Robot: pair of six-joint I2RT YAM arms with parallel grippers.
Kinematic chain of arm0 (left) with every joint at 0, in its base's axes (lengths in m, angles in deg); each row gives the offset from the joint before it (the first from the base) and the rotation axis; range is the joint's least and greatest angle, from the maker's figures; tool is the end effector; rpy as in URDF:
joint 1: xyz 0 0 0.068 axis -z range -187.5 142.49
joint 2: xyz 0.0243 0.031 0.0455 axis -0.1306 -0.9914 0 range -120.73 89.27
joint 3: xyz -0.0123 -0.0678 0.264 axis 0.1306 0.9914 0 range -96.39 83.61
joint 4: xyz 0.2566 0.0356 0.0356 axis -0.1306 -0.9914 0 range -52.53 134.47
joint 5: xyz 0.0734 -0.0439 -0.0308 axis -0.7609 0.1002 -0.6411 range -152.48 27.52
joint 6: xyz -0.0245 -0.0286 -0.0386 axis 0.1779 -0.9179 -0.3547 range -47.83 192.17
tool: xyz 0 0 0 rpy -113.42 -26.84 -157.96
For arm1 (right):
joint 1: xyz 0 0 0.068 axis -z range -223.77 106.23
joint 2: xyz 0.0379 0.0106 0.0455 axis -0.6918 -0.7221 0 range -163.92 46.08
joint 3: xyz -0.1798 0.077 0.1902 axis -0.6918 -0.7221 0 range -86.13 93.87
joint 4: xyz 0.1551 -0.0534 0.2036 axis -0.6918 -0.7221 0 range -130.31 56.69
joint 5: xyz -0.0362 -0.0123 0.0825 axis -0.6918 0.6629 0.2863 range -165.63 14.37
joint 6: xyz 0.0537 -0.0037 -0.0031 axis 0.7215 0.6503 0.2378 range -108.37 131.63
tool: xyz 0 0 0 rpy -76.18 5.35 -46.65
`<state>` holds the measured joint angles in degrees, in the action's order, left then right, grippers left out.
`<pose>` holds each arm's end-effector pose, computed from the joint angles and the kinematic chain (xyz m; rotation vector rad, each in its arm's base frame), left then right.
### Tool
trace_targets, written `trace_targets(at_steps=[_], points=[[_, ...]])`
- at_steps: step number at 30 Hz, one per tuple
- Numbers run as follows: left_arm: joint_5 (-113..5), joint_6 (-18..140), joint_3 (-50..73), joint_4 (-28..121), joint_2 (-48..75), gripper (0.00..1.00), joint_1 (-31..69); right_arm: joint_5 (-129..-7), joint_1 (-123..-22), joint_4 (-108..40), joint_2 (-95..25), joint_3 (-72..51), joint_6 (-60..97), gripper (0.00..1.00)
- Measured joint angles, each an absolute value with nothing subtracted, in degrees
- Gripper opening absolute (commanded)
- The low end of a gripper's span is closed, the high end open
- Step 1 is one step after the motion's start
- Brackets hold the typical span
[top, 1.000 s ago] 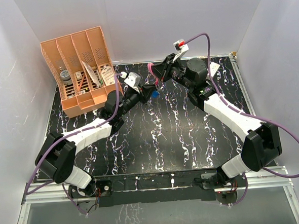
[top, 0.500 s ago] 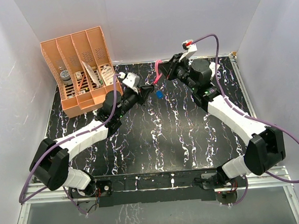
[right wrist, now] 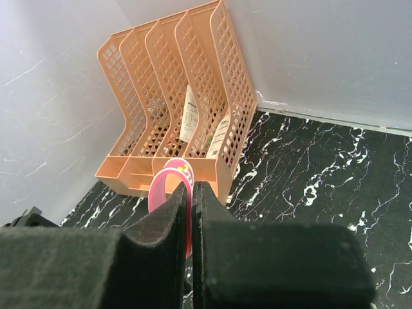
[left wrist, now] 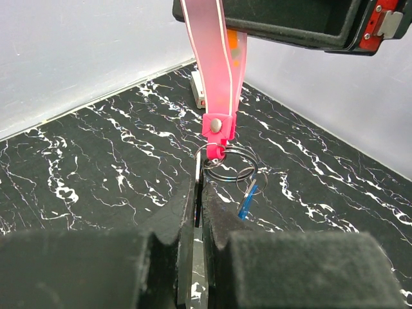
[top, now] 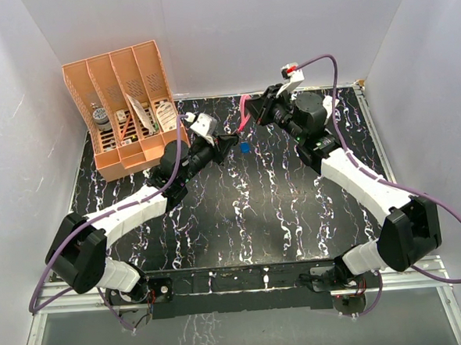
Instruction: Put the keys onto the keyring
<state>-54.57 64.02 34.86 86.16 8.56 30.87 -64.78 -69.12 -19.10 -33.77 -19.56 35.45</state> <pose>0.2515 -0.2055 0.3138 0.4901 1.3611 -0.7669 0.2997 0.1493 0.3773 -0.1765 1.6045 0.8181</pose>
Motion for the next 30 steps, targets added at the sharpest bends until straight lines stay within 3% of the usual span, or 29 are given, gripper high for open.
trace_targets(at_steps=[30], points=[[-54.62,63.78,34.86,82.75,9.15,0.00,31.67,-64.93,-68.22,-19.51,-33.14,-20.35,34.42,0.00]])
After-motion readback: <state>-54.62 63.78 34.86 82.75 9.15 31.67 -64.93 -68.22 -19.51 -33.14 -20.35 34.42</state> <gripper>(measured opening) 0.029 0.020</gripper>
